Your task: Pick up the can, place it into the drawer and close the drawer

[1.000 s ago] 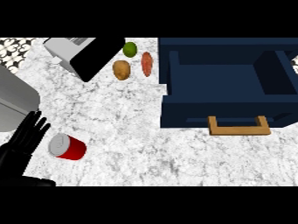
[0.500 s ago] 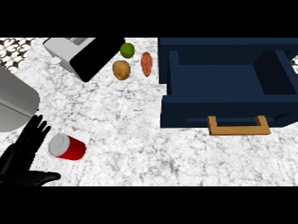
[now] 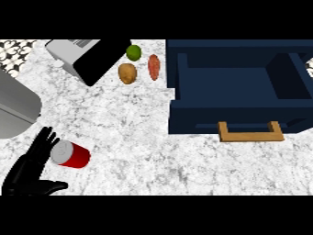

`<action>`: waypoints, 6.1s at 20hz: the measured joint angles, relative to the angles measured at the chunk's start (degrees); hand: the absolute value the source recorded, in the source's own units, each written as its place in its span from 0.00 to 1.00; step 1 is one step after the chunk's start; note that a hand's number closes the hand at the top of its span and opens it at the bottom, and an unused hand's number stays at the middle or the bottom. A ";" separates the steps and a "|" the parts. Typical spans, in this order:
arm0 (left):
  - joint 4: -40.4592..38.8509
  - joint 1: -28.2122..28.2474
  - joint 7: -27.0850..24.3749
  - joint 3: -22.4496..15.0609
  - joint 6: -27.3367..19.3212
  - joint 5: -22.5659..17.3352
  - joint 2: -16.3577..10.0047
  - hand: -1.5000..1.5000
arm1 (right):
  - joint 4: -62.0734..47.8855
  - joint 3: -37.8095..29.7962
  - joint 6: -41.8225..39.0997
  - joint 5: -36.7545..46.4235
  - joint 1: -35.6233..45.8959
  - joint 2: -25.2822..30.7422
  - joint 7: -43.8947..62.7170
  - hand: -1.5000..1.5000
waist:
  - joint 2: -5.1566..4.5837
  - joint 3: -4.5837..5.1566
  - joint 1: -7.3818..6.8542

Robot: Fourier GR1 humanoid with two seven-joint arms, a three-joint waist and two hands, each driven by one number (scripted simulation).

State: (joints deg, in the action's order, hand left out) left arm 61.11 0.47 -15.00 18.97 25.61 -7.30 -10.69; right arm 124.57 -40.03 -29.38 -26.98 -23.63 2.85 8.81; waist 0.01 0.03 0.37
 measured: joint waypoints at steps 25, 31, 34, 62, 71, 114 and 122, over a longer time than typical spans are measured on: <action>-16.48 -11.02 -4.08 -2.32 6.62 -4.17 1.01 1.00 | 3.97 -4.31 -1.57 -6.29 0.19 -0.73 7.14 0.00 | 0.05 -0.03 -0.07; -10.50 -10.79 -2.76 -4.43 7.41 -5.83 3.40 1.00 | 5.08 -3.01 -1.28 -5.86 -1.57 -1.94 6.06 0.00 | 0.09 -0.05 -0.12; -6.91 -12.04 -1.03 -4.33 1.38 -7.40 6.21 1.00 | 5.42 -3.22 -1.37 -6.22 -1.81 -2.34 6.25 0.00 | 0.15 -0.06 -0.16; 19.53 -30.24 20.62 -20.00 -39.84 -6.89 10.15 1.00 | 5.72 -0.39 0.91 -5.97 -4.84 -2.02 3.25 0.00 | 0.09 -0.05 0.20; 14.61 -43.43 25.39 -22.54 -47.76 -5.51 10.57 1.00 | 6.38 0.01 2.31 -5.42 -2.63 -1.50 5.13 0.00 | 0.00 -0.05 0.44; -29.79 -80.11 11.33 -45.20 -65.20 -37.66 10.68 1.00 | 7.41 2.39 4.46 -3.79 3.55 -1.12 9.11 0.00 | -0.82 -0.14 4.07; -33.56 -80.89 9.60 -49.90 -67.58 -41.17 10.68 0.00 | 8.08 3.11 5.04 -3.42 4.51 -0.93 10.43 0.00 | -0.98 -0.15 4.65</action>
State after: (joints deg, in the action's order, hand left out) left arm 27.55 -80.42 -5.40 -30.93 -41.97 -48.47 -0.01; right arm 132.65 -36.92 -24.34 -30.41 -19.11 1.92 19.24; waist -0.98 -0.11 5.02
